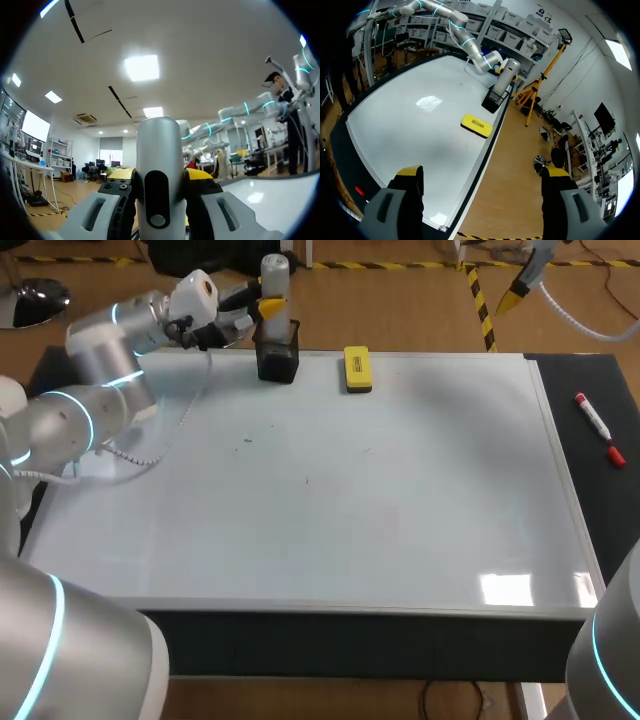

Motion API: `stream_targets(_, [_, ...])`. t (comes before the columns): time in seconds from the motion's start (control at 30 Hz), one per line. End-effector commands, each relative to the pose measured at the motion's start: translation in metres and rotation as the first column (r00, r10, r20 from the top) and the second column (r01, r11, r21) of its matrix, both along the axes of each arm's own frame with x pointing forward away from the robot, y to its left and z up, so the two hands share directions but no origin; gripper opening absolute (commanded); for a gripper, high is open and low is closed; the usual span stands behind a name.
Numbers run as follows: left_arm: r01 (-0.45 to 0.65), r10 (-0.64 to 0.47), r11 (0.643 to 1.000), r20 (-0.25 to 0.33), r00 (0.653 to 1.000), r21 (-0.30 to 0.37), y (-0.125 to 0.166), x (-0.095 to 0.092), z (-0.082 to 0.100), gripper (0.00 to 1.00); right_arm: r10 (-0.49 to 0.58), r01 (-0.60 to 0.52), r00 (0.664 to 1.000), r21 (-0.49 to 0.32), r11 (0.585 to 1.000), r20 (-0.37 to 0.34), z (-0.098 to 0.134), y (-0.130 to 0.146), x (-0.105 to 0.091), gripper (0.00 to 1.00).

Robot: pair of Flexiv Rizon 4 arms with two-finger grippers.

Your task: Pick up the inspection probe, press it on each red-marked spot on the whiteboard one by one, put down the probe, pick up the eraser, and wipe off all the red marks.

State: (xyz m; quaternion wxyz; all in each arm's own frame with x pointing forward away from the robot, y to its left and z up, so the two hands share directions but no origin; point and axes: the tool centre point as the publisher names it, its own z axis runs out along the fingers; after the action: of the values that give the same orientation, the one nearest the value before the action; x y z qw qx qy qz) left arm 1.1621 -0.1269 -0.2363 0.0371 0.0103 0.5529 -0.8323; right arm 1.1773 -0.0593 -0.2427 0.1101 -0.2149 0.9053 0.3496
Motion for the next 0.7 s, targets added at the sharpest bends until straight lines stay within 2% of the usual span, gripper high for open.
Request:
stream_targets(0.03, [0.071,-0.071,0.997,0.026,0.997,-0.024,0.0,0.011,-0.012,0.0,0.002,-0.002,1.0,-0.006,1.0,-0.001,0.001,0.0,0.001,1.0])
stream_targets(0.43, [0.079,-0.079,0.996,0.016,0.997,-0.028,0.001,0.017,-0.03,0.0,0.002,-0.002,1.0,-0.006,1.0,-0.001,0.001,0.0,0.001,1.0])
stream_targets(0.7, [0.078,-0.078,0.997,0.005,0.997,-0.023,0.001,0.018,-0.034,0.0,0.002,-0.002,1.0,-0.006,1.0,-0.001,0.001,0.0,0.001,1.0])
